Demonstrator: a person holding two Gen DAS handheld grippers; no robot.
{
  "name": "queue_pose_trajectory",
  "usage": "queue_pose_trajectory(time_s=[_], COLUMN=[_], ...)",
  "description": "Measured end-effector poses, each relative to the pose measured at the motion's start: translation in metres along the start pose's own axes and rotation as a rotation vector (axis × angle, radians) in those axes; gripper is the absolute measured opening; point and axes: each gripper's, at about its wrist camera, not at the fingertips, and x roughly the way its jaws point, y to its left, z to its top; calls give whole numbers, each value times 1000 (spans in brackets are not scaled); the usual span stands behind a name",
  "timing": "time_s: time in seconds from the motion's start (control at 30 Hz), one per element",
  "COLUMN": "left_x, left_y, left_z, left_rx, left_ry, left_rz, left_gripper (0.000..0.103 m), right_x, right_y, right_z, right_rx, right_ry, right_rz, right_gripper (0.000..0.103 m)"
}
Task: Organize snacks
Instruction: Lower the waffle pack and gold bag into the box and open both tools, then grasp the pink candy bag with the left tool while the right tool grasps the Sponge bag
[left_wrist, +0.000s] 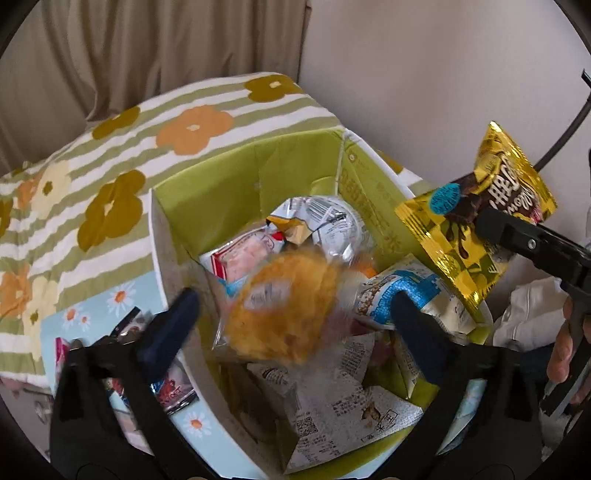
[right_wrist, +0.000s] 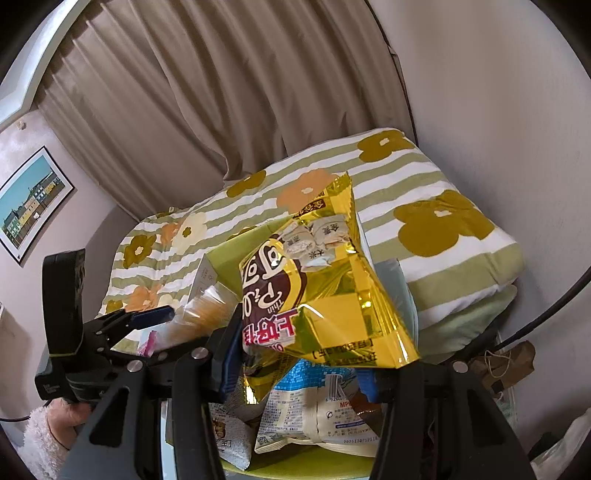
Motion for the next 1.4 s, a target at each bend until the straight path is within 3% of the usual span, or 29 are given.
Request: queue_pose_trajectory(time_s=[0.17, 0.5, 0.57, 0.6, 0.67, 0.7, 0.93, 1.4], left_x=[-5, -36, -39, -41, -43, -44, -50, -77], left_y=[4, 20, 24, 26, 29, 31, 36, 35], left_z=[-11, -31, -35, -37, -41, -44, -62, -78], left_rx=[-13, -80, -81, -85, -95, -105, -148, -192], left_ry=[32, -7, -5, -5, -2, -2, -8, -61], left_rz=[10, 32, 45, 49, 50, 53, 63, 97], left_gripper=[103, 103, 103, 103, 103, 103, 103, 103], right_x=[6, 34, 43, 48, 56, 55, 38, 10], right_y=[-4, 12, 11, 11, 10, 11, 24, 41], right_z=[5, 5, 5, 5, 3, 1, -19, -29], right_rx=[14, -7, -6, -5, -7, -16, -168, -184], right_ry=[24, 101, 122, 128, 168, 179, 155, 139], right_rz=[9, 20, 9, 5, -34, -36, -129, -2], right_gripper=[47, 47, 51, 55, 96, 102, 102, 102])
